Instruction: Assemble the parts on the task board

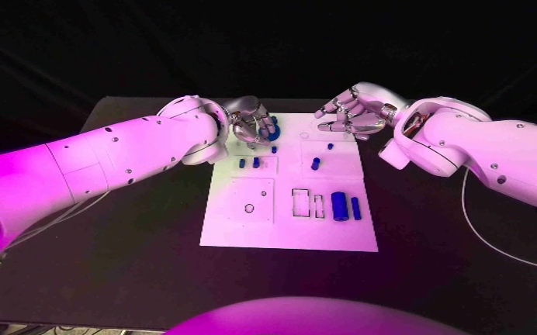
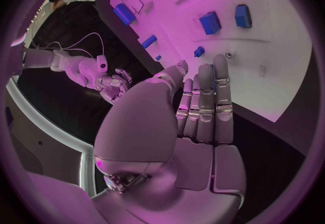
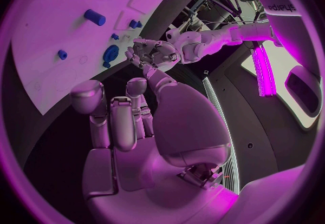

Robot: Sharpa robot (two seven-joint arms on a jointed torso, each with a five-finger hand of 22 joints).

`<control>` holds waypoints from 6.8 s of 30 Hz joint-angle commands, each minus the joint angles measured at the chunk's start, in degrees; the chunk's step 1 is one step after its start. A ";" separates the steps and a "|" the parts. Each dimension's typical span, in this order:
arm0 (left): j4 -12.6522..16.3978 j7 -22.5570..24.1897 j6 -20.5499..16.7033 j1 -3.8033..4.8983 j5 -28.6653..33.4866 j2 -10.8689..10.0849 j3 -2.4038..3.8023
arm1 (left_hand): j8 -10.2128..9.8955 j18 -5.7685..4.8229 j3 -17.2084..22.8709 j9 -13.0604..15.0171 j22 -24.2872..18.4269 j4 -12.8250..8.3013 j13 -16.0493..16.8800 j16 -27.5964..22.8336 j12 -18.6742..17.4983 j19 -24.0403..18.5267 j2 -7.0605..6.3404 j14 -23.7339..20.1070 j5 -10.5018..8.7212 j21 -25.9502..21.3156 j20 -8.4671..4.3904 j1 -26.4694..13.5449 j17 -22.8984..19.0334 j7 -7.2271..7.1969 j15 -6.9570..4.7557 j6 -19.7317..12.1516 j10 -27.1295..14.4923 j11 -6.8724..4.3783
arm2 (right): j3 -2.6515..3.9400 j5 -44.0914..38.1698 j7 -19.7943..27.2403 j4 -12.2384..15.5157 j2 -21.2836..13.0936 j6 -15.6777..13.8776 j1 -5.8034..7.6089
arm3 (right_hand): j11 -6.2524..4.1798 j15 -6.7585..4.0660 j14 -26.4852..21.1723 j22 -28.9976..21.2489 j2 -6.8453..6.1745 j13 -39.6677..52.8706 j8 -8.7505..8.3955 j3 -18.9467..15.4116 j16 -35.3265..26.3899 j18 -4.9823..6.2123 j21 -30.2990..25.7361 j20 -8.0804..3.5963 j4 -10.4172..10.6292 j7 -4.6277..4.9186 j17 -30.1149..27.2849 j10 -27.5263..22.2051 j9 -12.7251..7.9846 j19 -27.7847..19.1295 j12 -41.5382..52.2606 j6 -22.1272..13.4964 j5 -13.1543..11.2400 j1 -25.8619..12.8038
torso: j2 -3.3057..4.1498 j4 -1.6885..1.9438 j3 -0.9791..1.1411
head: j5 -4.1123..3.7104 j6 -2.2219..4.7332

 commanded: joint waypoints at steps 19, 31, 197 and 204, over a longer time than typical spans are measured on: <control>-5.17 2.37 -0.80 -2.33 -22.74 5.51 -0.59 | -7.05 -1.93 -1.85 -10.00 15.02 0.08 -11.46 29.61 -7.14 16.05 0.23 18.42 0.09 18.62 -1.06 -1.87 22.58 -1.15 -1.31 9.13 7.33 -1.13 | 0.00 -0.02 0.85 -0.16 0.28 0.70 -0.13 | -0.28 0.05 2.77 -0.04 0.17 -0.09 0.14 0.29 -0.18 0.96 -0.19 0.15 0.09 0.04 -0.08 -0.22 -0.07 -0.33 -0.10 0.30 0.22 -0.44 | 0.04 -0.07 -0.02 | -0.50 0.24; -6.34 0.40 1.85 -2.41 -24.37 6.74 -0.58 | -7.54 -3.80 -0.34 -11.17 26.10 -0.25 -12.89 33.38 -8.40 19.50 0.78 20.84 0.11 30.93 -1.65 -1.43 25.62 -1.63 -2.05 12.01 10.93 -1.86 | 0.00 -0.02 0.85 -0.16 0.34 0.81 -0.15 | -0.28 0.05 2.77 -0.04 0.17 -0.09 0.14 0.29 -0.18 0.96 -0.19 0.15 0.09 0.04 -0.08 -0.22 -0.07 -0.33 -0.10 0.30 0.22 -0.44 | 0.03 -0.04 -0.04 | -0.71 0.04; 4.62 21.24 -10.53 -3.36 63.81 -10.07 2.45 | -9.26 0.69 9.30 -17.50 9.90 -4.29 -11.78 14.09 -13.86 6.34 1.43 7.78 -1.57 6.17 -0.47 -5.64 -8.03 0.50 -1.02 13.61 15.55 -0.70 | 0.00 -43.80 -13.06 -4.95 2.73 1.99 -0.77 | 1.05 1.05 1.43 -15.87 -3.28 -41.04 1.09 12.71 -9.49 3.17 -11.44 0.97 -3.96 -0.51 -10.09 -9.04 0.24 -3.83 -40.58 4.93 -6.99 1.73 | -0.54 0.70 -0.27 | -3.03 1.31; 8.86 25.02 -9.75 -3.99 72.77 -11.44 2.02 | -8.34 0.68 6.14 -17.58 8.82 -3.97 -10.96 13.89 -11.33 6.66 2.02 7.34 -1.57 4.74 -0.68 -6.61 -9.21 0.10 -1.26 14.16 15.83 -1.18 | -0.05 -49.00 -15.44 -5.49 4.33 5.44 -1.06 | 0.74 0.80 1.51 -16.23 -3.64 -43.78 0.65 13.30 -9.83 3.16 -11.76 0.77 -4.01 -0.95 -10.36 -9.08 0.18 -3.60 -41.94 5.32 -7.93 1.52 | -0.46 0.63 -0.39 | -3.13 1.86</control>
